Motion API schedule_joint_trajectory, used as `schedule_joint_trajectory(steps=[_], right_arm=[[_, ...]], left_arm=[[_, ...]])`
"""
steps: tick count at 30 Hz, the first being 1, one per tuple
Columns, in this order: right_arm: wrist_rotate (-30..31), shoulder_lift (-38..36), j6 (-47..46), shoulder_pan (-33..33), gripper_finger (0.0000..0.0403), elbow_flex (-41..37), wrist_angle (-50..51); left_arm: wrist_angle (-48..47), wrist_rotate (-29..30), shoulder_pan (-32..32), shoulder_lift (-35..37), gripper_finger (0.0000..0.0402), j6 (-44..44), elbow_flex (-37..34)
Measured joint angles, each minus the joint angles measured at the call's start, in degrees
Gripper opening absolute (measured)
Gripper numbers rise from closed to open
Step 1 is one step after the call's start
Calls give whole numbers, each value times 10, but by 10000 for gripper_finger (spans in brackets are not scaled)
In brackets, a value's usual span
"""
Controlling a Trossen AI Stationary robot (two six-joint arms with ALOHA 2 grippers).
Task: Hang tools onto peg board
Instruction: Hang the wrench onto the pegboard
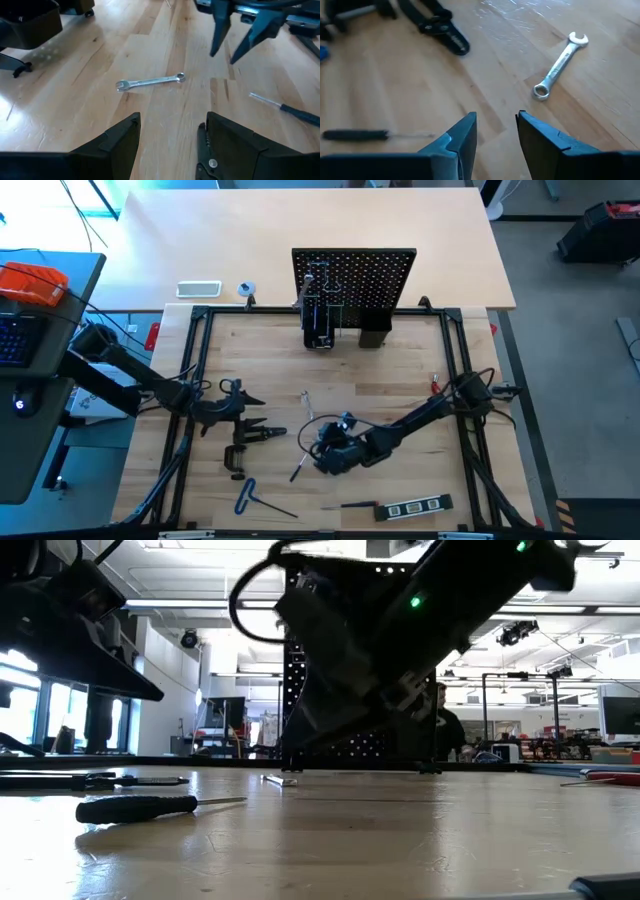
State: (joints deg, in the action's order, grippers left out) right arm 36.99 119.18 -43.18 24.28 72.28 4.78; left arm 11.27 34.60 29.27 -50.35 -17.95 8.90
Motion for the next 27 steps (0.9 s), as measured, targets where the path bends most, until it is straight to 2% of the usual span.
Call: schedule_joint_trajectory(steps=[8, 12, 27], right_arm=[[20, 2, 1, -33, 139, 0, -10], [20, 2, 1, -49, 139, 0, -7], [20, 4, 15, -78, 139, 0, -11]], left_arm=[[36, 40, 13, 0, 218, 8, -19], [70, 41, 13, 0, 218, 20, -30], [66, 41, 13, 0, 218, 27, -34]])
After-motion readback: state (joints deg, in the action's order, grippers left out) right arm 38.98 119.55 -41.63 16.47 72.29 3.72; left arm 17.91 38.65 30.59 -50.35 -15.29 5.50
